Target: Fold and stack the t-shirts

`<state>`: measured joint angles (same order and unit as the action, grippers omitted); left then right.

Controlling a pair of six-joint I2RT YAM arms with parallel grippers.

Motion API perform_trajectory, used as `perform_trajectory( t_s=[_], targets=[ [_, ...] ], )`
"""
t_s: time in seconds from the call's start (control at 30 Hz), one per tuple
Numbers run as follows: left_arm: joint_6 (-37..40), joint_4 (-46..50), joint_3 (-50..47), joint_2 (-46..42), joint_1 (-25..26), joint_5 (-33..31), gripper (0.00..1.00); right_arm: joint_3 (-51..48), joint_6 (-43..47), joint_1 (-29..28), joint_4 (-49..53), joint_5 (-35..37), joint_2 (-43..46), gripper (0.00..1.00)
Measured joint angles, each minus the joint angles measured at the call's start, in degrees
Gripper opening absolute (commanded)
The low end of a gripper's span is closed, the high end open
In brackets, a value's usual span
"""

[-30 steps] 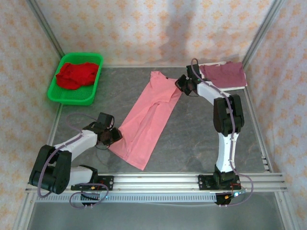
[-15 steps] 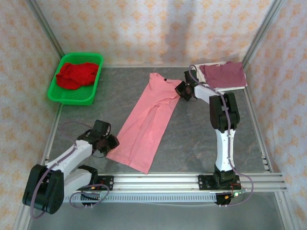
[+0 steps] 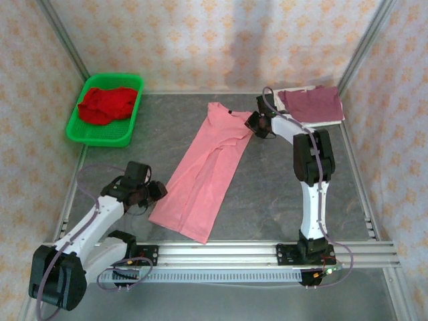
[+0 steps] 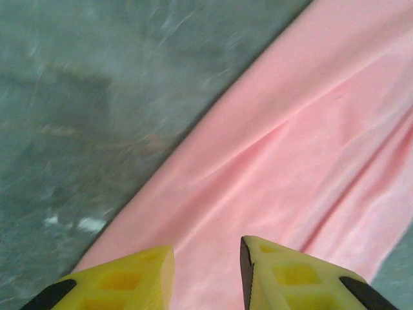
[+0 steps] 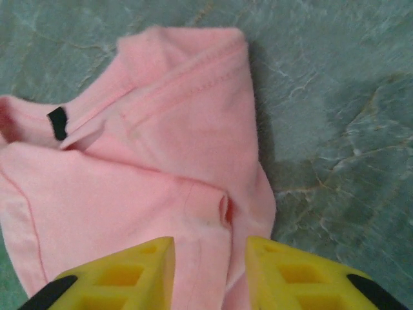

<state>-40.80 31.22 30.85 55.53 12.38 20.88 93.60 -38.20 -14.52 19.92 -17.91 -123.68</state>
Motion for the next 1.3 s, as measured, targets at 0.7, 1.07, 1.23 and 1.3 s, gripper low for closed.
perform_trajectory(
  t_s=[0.7,1.07,1.23,1.3],
  targets=[
    [3.56,-5.38,5.05,14.88,1.20,0.81,0.32,-10.03,0.74,-6.45,-4.33,-4.94,6.38,0.16],
    [3.61,-6.21,4.55,16.72,1.20,0.79,0.32,-10.05,-0.09,-6.54,-5.95,-6.12,4.37,0.16],
    [3.76,-6.40,4.55,17.53,1.20,0.79,0.32,-10.05,-0.07,-6.71,-6.08,-6.14,4.13,0.17],
    [3.78,-6.78,4.44,18.21,1.20,0.79,0.32,-10.05,-0.04,-6.84,-6.08,-6.19,3.91,0.17]
  ],
)
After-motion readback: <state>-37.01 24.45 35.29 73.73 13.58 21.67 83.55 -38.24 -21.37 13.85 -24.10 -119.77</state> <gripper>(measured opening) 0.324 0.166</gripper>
